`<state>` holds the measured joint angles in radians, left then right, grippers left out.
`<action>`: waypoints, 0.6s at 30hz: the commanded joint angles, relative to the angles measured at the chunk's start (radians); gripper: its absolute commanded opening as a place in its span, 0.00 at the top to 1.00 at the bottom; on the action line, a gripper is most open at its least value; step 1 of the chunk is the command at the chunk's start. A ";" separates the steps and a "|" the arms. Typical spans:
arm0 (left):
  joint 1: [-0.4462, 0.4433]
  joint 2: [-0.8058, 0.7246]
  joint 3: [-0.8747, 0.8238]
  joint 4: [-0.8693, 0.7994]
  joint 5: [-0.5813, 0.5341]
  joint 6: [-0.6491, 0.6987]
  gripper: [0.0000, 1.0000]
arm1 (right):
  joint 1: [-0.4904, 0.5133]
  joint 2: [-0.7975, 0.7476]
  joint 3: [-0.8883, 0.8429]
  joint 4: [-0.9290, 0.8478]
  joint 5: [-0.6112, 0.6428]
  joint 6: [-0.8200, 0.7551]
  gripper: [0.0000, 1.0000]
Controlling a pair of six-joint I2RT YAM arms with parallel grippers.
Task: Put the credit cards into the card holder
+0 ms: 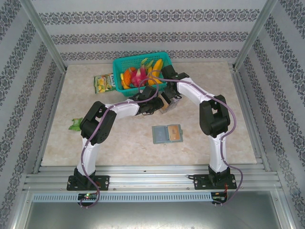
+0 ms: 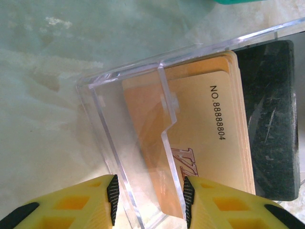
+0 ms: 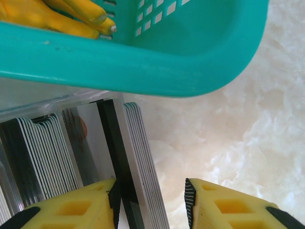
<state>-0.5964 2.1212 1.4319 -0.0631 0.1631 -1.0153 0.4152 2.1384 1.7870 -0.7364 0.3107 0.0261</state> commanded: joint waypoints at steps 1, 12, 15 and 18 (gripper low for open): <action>-0.011 0.033 -0.013 -0.069 -0.020 -0.005 0.57 | -0.007 -0.043 0.012 -0.006 0.055 -0.009 0.59; -0.011 0.034 -0.006 -0.072 -0.015 -0.005 0.57 | -0.006 -0.047 0.009 -0.003 0.064 -0.010 0.65; -0.011 0.034 -0.006 -0.072 -0.015 -0.005 0.58 | -0.006 -0.051 0.009 -0.004 0.070 -0.011 0.65; -0.011 0.034 -0.007 -0.071 -0.014 -0.006 0.58 | -0.006 -0.056 0.004 0.002 0.067 -0.011 0.65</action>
<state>-0.5964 2.1212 1.4319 -0.0631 0.1635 -1.0157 0.4168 2.1288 1.7870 -0.7364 0.3183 0.0250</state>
